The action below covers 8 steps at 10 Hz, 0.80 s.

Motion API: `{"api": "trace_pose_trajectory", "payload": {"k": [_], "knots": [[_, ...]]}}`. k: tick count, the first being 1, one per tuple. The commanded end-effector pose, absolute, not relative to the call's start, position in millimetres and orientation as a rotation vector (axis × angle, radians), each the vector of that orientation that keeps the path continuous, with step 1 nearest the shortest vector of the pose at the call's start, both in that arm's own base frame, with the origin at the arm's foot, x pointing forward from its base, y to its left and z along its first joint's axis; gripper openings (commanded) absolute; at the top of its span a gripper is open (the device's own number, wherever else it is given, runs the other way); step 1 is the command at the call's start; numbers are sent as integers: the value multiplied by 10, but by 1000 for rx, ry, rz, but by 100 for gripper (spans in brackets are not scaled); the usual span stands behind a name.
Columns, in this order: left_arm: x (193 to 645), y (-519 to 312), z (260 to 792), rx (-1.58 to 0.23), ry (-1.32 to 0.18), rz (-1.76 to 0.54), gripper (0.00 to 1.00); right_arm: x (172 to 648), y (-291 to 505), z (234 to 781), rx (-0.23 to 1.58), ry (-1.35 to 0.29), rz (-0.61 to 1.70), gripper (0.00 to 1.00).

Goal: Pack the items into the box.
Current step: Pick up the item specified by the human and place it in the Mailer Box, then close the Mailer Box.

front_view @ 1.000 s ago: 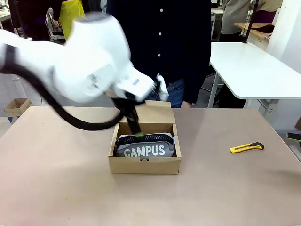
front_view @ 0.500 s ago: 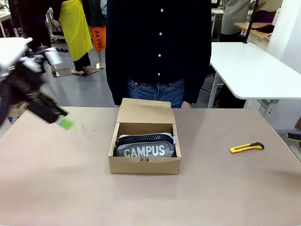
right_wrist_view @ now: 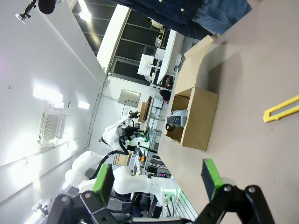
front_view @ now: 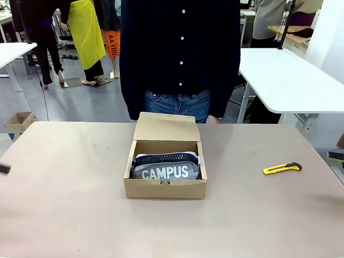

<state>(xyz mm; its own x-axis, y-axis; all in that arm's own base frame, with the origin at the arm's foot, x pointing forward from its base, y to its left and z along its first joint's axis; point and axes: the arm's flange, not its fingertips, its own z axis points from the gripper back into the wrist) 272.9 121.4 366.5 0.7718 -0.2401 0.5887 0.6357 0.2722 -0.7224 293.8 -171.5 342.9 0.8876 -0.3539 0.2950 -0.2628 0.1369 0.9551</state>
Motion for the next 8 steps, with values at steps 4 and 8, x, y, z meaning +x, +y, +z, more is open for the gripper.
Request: {"api": "trace_pose_trajectory", "payload": {"k": [4,8], "knots": [[2699,1319,3333,-1195,-404,-562,96,2899,-1724,3454,1455,-514,-57,100],[2699,1319,3333,-1195,-404,-562,96,2899,-1724,3454,1455,-514,-57,100]]}}
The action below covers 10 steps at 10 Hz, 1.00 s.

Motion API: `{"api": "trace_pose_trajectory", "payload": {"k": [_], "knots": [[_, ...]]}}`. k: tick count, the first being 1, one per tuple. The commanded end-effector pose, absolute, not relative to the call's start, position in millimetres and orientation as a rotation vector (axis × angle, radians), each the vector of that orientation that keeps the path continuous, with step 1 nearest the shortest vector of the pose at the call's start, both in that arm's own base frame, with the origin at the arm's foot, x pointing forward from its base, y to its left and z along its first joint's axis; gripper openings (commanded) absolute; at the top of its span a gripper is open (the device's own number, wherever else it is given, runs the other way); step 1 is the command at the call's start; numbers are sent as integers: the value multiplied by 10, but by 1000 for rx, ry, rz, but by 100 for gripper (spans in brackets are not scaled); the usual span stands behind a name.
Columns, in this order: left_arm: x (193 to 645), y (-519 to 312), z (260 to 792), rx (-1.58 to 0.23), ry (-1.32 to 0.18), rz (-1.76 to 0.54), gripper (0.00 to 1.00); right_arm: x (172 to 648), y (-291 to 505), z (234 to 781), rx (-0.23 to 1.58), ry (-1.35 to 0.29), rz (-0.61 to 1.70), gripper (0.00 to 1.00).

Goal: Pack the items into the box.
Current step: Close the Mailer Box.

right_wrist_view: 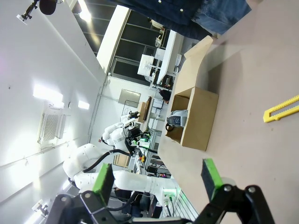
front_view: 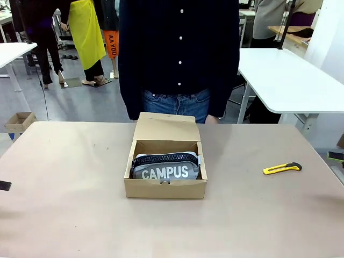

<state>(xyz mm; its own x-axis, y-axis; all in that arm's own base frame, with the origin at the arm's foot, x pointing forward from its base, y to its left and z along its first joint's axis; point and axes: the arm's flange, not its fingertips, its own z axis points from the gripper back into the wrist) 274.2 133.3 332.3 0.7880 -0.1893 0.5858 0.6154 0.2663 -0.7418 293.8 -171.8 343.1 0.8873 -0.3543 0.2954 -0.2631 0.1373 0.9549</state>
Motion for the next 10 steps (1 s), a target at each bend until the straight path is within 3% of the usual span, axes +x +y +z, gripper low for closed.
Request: {"api": "trace_pose_trajectory", "payload": {"k": [1,10], "knots": [[2699,1319,3333,-1195,-404,-562,96,2899,-1724,3454,1455,-514,-57,100],[2699,1319,3333,-1195,-404,-562,96,2899,-1724,3454,1455,-514,-57,100]]}}
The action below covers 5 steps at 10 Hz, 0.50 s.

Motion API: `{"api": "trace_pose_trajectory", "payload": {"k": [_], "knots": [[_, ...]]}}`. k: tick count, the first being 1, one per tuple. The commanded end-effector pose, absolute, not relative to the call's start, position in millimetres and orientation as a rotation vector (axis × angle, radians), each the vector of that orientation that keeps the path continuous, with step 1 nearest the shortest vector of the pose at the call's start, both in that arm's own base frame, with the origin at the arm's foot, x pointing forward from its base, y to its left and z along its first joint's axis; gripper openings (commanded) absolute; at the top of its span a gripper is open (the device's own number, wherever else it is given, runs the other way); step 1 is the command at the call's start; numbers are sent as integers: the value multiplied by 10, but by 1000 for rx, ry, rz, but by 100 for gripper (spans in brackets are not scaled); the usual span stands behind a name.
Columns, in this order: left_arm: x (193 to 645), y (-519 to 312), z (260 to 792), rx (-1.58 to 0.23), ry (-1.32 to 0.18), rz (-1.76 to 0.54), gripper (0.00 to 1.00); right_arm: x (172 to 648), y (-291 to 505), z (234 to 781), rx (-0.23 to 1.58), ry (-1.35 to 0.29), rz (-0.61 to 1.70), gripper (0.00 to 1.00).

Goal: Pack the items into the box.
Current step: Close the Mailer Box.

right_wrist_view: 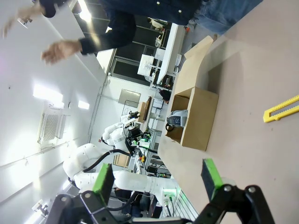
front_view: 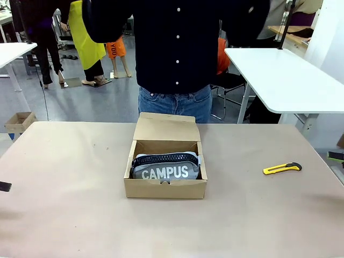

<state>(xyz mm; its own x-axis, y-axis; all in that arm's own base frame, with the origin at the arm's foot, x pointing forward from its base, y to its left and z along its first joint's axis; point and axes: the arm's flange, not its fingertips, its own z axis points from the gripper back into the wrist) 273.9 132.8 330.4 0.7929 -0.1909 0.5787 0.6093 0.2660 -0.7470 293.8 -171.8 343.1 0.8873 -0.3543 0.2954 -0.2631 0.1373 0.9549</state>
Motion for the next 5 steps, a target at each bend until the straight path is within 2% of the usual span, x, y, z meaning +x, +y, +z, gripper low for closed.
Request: {"api": "trace_pose_trajectory", "payload": {"k": [1,5], "knots": [[2699,1319,3333,-1195,-404,-562,96,2899,-1724,3454,1455,-514,-57,100],[2699,1319,3333,-1195,-404,-562,96,2899,-1724,3454,1455,-514,-57,100]]}}
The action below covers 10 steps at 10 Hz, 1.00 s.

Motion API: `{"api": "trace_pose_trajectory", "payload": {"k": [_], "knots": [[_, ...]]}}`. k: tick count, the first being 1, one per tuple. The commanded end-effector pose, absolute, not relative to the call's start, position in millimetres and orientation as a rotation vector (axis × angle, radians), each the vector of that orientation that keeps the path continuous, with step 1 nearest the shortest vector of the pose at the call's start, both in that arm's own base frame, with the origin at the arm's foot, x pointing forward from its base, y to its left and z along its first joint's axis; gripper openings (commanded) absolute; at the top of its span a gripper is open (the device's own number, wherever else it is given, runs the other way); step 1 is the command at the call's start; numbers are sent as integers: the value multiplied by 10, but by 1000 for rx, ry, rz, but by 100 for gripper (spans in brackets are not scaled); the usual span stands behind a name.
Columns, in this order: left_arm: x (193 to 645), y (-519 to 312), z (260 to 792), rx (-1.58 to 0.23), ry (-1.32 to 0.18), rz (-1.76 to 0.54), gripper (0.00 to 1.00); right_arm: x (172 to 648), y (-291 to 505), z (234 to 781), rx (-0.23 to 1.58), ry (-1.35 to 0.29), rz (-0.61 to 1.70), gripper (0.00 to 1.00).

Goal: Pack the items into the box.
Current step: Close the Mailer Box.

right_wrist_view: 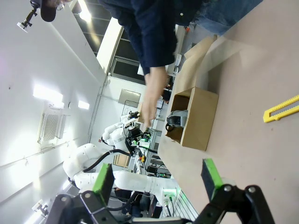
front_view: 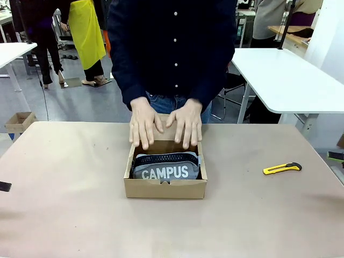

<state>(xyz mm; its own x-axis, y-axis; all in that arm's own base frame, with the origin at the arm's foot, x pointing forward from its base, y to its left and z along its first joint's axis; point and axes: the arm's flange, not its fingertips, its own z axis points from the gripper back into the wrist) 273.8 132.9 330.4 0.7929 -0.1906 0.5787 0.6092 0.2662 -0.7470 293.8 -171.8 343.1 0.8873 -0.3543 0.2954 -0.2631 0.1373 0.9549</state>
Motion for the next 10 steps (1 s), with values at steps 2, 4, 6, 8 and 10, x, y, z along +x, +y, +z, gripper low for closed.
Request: {"api": "trace_pose_trajectory", "payload": {"k": [2,4,6,8,10], "knots": [[2699,1319,3333,-1195,-404,-562,96,2899,-1724,3454,1455,-514,-57,100],[2699,1319,3333,-1195,-404,-562,96,2899,-1724,3454,1455,-514,-57,100],[2699,1319,3333,-1195,-404,-562,96,2899,-1724,3454,1455,-514,-57,100],[2738,1329,3304,-1187,-414,-561,96,2899,-1724,3454,1455,-514,-57,100],[2803,1085,3342,-1238,-387,-455,96,3052,-1432,3417,1481,-480,-20,100]]}}
